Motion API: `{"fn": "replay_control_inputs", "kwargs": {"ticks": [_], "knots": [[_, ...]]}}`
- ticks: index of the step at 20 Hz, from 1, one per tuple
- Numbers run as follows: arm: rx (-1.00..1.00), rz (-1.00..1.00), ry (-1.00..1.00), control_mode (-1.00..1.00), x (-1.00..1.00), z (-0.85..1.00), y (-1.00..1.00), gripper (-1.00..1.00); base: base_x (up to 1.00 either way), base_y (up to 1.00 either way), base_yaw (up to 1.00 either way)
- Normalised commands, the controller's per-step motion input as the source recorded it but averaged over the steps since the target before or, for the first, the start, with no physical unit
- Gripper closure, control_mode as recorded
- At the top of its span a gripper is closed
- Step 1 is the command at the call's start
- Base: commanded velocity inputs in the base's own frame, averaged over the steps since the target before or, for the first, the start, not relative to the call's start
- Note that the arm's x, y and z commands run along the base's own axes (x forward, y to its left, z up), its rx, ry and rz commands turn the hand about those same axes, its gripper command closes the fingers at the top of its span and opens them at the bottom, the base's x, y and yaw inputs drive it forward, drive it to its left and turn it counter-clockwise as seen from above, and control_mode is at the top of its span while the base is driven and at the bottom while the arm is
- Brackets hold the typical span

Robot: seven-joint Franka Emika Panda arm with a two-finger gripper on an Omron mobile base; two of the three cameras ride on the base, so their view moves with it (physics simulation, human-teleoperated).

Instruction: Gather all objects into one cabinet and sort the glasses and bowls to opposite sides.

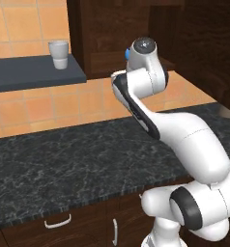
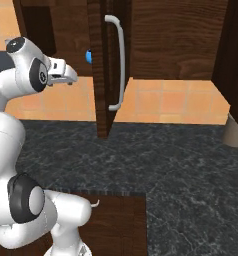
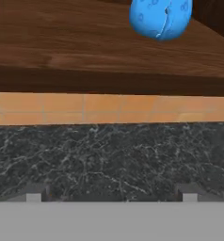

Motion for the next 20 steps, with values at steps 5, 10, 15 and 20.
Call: {"fn": "replay_control_inputs", "kwargs": {"ticks": [5,10,15,20], "knots": [[0.09,-0.17,-0.19,-1.0,0.09,0.42,-0.07,-1.0,0.0,0.0,0.0],[0.19,-0.12,-0.24,-1.0,0.04,0.18,-0.12,-1.0,0.0,0.0,0.0],[0.13,-0.03,-0.02,-1.0,0.32,0.24,-0.16,-1.0,0.0,0.0,0.0],[0.01,0.03,0.0,-1.0,0.46,0.24,-0.1,-1.0,0.0,0.0,0.0]]}}
